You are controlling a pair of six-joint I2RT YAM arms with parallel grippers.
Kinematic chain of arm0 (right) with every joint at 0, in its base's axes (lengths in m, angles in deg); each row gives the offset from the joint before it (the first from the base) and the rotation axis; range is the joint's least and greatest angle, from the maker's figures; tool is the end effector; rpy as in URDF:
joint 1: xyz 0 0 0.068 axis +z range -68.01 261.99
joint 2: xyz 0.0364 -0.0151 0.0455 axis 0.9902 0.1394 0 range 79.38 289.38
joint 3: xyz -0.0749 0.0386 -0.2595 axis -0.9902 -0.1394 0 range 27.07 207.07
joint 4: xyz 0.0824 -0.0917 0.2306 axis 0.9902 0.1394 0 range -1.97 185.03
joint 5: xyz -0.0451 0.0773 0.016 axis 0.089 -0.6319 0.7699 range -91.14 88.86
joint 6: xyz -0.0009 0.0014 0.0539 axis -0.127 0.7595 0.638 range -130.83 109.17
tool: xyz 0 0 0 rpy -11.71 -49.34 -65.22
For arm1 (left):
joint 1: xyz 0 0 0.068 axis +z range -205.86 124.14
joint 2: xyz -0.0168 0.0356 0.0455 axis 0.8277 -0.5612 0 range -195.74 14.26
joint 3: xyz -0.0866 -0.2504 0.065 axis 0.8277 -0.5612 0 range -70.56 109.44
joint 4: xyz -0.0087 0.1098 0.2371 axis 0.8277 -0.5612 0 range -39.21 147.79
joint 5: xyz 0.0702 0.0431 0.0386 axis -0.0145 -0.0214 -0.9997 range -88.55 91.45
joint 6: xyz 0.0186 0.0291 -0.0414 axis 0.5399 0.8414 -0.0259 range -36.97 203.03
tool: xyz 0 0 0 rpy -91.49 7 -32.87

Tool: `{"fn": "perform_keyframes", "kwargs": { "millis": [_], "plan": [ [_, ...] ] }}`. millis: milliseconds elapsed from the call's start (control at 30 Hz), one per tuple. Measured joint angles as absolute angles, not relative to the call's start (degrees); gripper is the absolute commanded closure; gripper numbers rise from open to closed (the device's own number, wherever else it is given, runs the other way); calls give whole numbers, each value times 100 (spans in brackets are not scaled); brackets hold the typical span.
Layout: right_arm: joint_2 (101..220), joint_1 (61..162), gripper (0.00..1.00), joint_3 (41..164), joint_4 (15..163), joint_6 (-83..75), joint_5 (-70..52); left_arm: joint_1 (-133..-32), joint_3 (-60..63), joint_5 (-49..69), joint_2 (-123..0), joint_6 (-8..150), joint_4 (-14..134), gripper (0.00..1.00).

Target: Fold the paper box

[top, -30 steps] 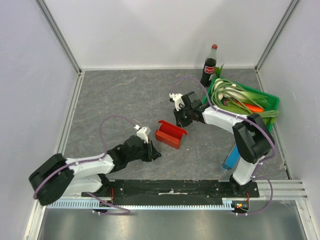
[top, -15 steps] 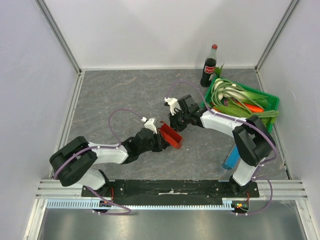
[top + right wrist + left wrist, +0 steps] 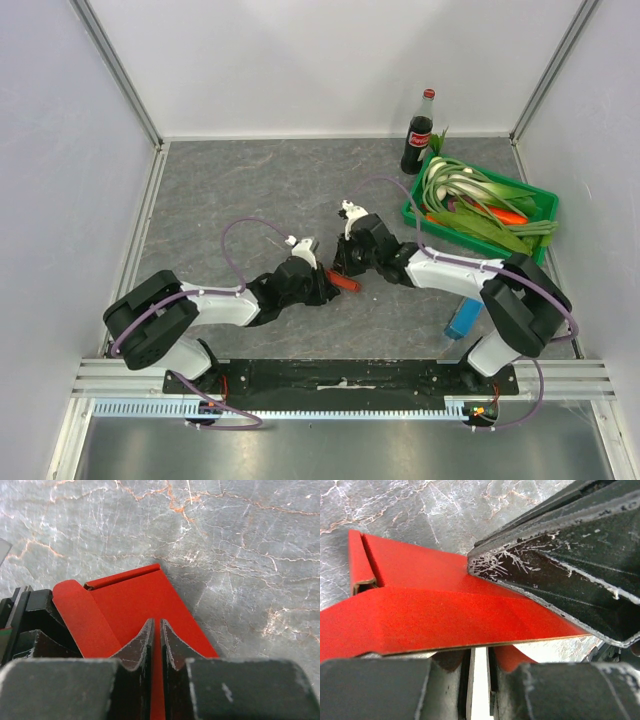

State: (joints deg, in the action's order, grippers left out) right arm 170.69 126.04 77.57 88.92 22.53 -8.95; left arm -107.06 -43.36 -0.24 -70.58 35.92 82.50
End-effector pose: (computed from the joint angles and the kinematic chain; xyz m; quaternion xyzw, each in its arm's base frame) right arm 0.2354 0.2346 0.1901 -0.1125 0.9038 0.3038 0.2797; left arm 0.1701 -0.2099 0.1420 0.0243 0.8781 -0.3529 0.3222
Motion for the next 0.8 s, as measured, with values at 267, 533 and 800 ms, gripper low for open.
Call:
{"fn": "perform_keyframes", "kwargs": {
  "millis": [267, 533, 800],
  "plan": [
    [16658, 12565, 60, 7199, 8308, 2148, -668, -10748, -4286, -129, -7021, 3596, 8040, 80],
    [16656, 11642, 39, 7521, 8584, 1501, -2480, -10700, -4122, -448, -6848, 3649, 8105, 80],
    [16658, 11183, 25, 7254, 7887, 1538, -4043, -10700, -3908, -562, -6862, 3834, 8097, 80]
  ]
}}
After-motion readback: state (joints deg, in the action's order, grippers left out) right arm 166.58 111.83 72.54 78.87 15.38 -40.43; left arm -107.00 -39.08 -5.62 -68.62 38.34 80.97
